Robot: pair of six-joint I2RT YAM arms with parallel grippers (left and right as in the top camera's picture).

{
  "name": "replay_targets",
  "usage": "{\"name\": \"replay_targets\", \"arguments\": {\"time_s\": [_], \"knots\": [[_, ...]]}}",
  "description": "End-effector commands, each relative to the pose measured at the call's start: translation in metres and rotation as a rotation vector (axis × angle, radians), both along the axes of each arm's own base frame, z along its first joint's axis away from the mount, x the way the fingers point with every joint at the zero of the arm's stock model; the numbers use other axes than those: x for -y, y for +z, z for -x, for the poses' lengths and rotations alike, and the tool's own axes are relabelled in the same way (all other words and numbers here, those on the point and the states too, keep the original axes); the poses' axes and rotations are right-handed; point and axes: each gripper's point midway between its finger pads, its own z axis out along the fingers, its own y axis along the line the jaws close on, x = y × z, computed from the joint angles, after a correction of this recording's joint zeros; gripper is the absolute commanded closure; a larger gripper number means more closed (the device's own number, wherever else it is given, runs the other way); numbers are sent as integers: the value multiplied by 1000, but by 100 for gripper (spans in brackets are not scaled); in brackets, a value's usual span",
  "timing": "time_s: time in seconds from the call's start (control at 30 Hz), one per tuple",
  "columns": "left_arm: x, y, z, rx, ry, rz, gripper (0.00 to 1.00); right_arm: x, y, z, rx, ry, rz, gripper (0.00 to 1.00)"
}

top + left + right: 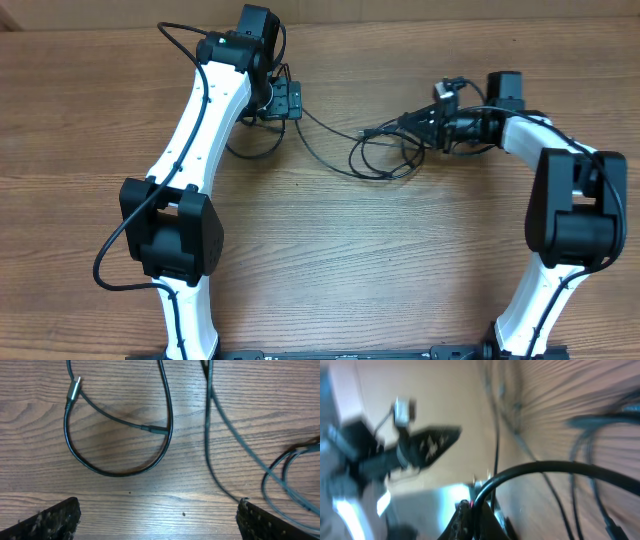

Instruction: Untangle cables

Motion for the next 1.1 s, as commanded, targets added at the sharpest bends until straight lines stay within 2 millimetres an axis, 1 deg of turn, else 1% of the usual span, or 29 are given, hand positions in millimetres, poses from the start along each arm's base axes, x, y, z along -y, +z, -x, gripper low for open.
{"name": "replay_targets", "arguments": {"time_s": [0.0,0.03,0.1,0.17,0.23,0.27,0.33,0.37,0.4,0.43,0.47,0.5,0.53,0.57,0.6,0.63,0.7,0.73,0.8,0.83,0.87,0.97,1.0,1.07], "knots": [[0,2,-1,8,10,-5,0,30,1,-33,-220,-240,91,96],[0,2,-1,8,9,-5,0,32,3,-37,-280,-274,67,96],[0,2,-1,8,9,-5,1,34,12,-47,-361,-323,3,96],[0,2,-1,8,10,-5,0,35,27,-59,-373,-350,-53,96],[0,2,-1,8,9,-5,0,36,37,-67,-346,-363,-80,96],[0,2,-1,8,9,-5,0,37,46,-72,-321,-369,-99,96],[0,2,-1,8,9,-5,1,38,70,-81,-192,-360,-129,96],[0,2,-1,8,9,-5,0,38,77,-84,-133,-360,-130,96],[0,2,-1,8,9,-5,0,41,81,-88,-89,-380,-123,96],[0,2,-1,8,9,-5,1,43,78,-91,-78,-397,-109,96],[0,2,-1,8,10,-5,0,46,69,-93,-88,-426,-80,96],[0,2,-1,8,9,-5,1,46,64,-93,-92,-431,-66,96],[0,2,-1,8,9,-5,0,45,58,-92,-105,-434,-47,94],[0,2,-1,8,10,-5,0,43,52,-90,-104,-431,-24,77],[0,2,-1,8,9,-5,0,39,47,-89,-94,-423,-2,66],[0,2,-1,8,9,-5,1,33,42,-87,-74,-410,26,49],[0,2,-1,8,9,-5,0,24,36,-84,-46,-387,64,27],[0,2,-1,8,9,-5,0,17,33,-82,-32,-369,81,19],[0,2,-1,8,9,-5,0,1,27,-75,8,-320,118,9],[0,2,-1,8,9,-5,0,-2,24,-74,12,-313,135,3],[0,2,-1,8,9,-5,0,-6,12,-72,-14,-328,184,0],[0,2,-1,8,9,-5,0,1,-20,-66,-131,-395,305,0],[0,2,-1,8,10,-5,0,3,-26,-63,-159,-400,320,0],[0,2,-1,8,9,-5,0,0,-25,-60,-150,-376,320,0]]}}
